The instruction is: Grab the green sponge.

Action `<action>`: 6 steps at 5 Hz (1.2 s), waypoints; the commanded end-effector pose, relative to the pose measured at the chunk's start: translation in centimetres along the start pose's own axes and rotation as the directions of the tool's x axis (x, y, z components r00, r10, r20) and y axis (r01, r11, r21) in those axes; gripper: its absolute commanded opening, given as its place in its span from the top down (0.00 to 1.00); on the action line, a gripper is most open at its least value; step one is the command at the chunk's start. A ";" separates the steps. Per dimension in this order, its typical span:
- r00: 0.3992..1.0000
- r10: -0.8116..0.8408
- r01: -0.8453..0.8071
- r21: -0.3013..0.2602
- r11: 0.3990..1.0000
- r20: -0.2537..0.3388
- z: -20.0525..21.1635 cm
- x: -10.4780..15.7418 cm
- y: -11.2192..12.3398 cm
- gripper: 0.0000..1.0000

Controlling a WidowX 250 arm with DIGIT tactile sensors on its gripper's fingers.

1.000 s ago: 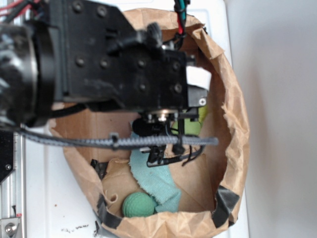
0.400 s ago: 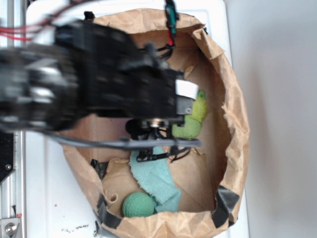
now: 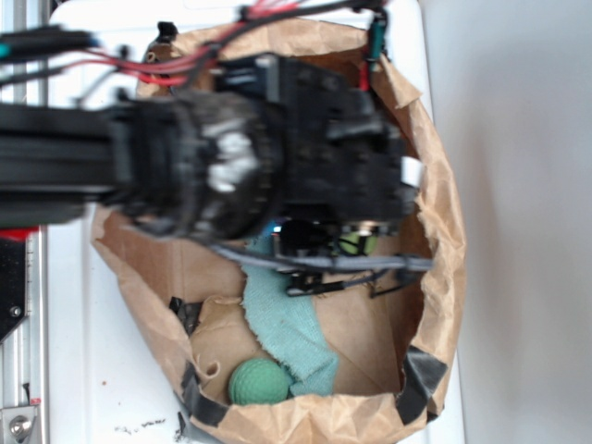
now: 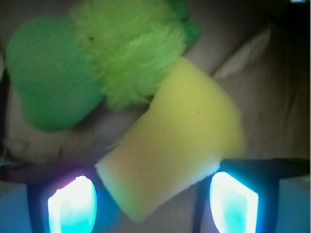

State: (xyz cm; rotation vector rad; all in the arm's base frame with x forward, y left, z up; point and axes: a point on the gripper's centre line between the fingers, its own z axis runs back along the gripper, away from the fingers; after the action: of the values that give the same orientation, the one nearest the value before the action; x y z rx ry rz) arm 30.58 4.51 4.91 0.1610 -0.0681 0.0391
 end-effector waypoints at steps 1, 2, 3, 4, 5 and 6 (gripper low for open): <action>1.000 0.021 -0.021 0.045 0.999 -0.002 0.1 2.2 -0.1 0.00; 0.999 0.037 -0.035 0.063 0.997 -0.027 -0.5 2.6 -0.3 0.00; 0.998 0.060 -0.058 0.070 0.996 -0.030 -0.6 3.2 0.1 1.00; 0.998 0.060 -0.059 0.075 0.995 -0.020 -0.4 3.7 0.4 1.00; 0.998 0.056 -0.055 0.058 0.997 -0.006 0.5 3.4 0.7 1.00; 0.999 0.036 -0.036 0.005 0.999 0.030 3.1 2.2 0.7 1.00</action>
State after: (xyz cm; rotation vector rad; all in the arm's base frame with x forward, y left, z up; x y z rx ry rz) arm 31.73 4.22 5.87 0.1444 -0.0239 0.0666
